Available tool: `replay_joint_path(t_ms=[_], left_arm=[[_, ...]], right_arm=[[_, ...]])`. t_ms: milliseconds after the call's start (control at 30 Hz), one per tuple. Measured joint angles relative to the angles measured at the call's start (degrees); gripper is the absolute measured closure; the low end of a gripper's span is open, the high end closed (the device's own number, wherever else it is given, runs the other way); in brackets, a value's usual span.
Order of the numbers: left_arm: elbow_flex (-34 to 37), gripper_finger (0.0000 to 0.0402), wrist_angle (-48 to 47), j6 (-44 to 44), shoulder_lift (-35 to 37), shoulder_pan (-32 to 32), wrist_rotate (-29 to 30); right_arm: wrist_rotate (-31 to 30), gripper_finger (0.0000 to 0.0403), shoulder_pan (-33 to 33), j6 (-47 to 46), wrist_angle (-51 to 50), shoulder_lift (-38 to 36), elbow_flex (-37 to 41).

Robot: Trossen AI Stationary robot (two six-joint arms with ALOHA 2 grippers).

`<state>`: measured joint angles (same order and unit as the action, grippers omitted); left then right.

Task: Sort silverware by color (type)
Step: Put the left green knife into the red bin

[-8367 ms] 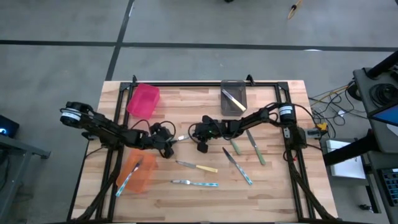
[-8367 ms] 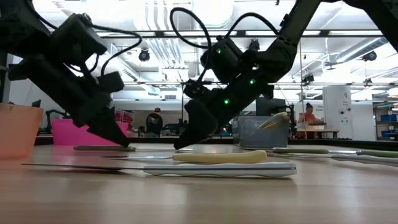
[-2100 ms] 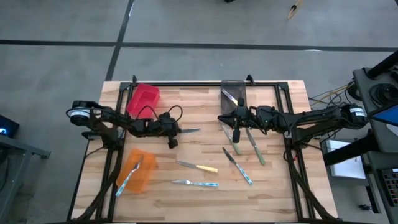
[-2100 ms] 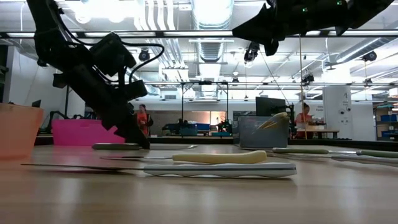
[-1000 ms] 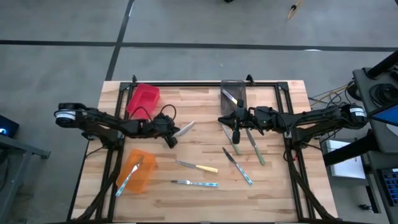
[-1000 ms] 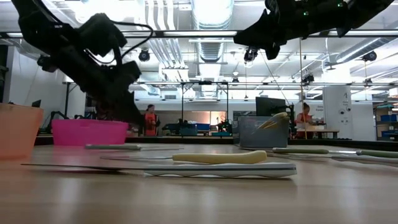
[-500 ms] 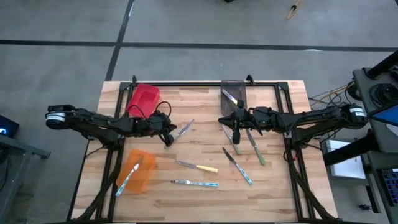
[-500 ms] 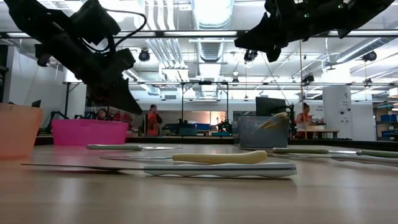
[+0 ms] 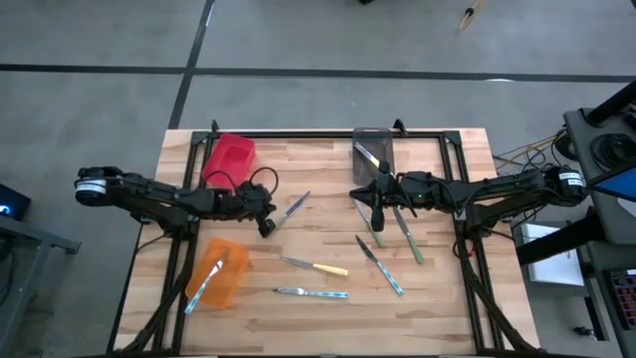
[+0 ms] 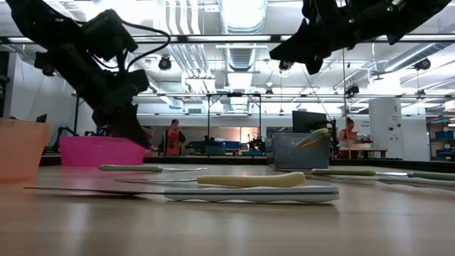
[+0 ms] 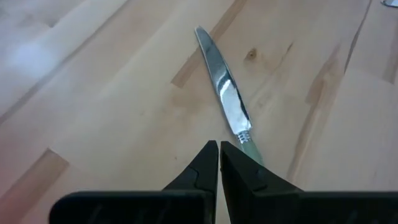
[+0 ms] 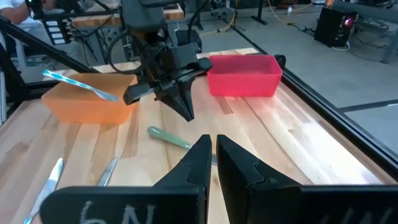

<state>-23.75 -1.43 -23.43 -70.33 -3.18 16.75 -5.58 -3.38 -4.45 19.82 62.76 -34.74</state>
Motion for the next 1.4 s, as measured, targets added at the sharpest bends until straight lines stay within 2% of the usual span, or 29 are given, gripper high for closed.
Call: replay_joint_path(t_ms=[400, 533, 700, 1000, 1200, 1400], left_arm=[[0.0, 0.0401, 5.35, -5.14, -4.71, 2.04, -6.33], [-0.02, 0.0401, 9.51, -8.0, -7.51, 2.38, -6.55], [-0.11, 0.0399, 10.42, -10.15, -10.33, 2.38, -5.55], [-4.7, 0.033, 9.17, -4.47, -14.59, 2.51, -5.12], [-5.48, 0.0273, 6.91, -2.68, -17.9, 3.48, 0.8], [-5.46, 0.025, 6.79, -2.47, -17.91, 5.11, 1.94]], right_arm=[[-0.01, 0.0385, 0.0, 0.15, -0.42, 0.0, 0.02], [-0.01, 0.0385, 0.0, 0.15, -0.78, 0.0, 0.04], [-0.01, 0.0385, 0.0, 0.1, -1.51, 0.0, 0.07], [-0.01, 0.0385, 0.0, -0.02, -1.63, 0.0, 0.09], [-0.01, 0.0385, 0.0, -0.02, -2.09, 0.0, 0.09], [-0.01, 0.0385, 0.0, 0.07, -2.43, 0.0, 0.09]])
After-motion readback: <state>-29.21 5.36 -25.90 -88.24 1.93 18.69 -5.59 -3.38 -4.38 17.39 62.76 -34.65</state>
